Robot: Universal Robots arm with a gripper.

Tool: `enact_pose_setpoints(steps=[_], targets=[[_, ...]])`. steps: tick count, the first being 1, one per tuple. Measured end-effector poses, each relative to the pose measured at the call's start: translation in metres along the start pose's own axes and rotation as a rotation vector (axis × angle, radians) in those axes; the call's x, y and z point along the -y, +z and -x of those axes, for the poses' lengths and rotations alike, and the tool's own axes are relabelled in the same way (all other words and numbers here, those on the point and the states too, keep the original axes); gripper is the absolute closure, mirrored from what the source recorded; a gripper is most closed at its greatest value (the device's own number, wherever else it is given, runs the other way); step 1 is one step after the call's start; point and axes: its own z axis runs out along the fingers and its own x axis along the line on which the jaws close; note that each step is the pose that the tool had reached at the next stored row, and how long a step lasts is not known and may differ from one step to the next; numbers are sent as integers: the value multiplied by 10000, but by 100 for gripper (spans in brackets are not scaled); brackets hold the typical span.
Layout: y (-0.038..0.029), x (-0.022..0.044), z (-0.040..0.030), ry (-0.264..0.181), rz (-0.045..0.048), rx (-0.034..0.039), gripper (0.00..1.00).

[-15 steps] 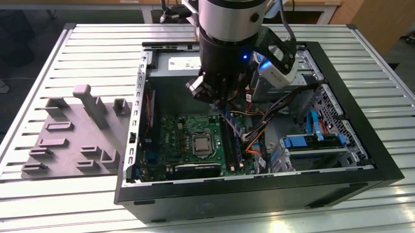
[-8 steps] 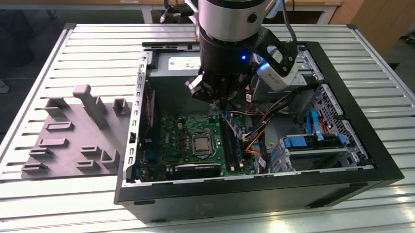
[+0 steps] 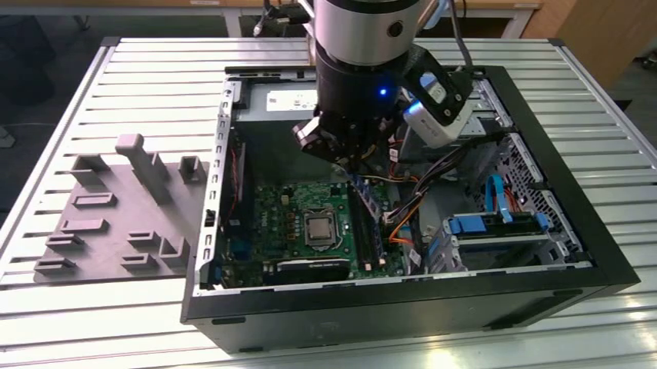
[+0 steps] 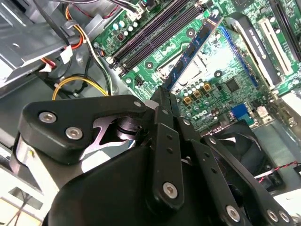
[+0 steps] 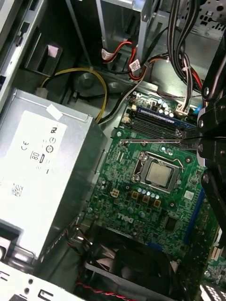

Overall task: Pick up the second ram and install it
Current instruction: 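Insert the second ram into the second slot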

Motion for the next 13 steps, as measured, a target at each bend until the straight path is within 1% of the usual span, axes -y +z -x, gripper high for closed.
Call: enact_pose_setpoints(steps=[5,12,13], targets=[[0,0,0,381,-33,24,88],[0,0,0,1227,-103,80,88],[0,0,0,1413,-118,93,88]])
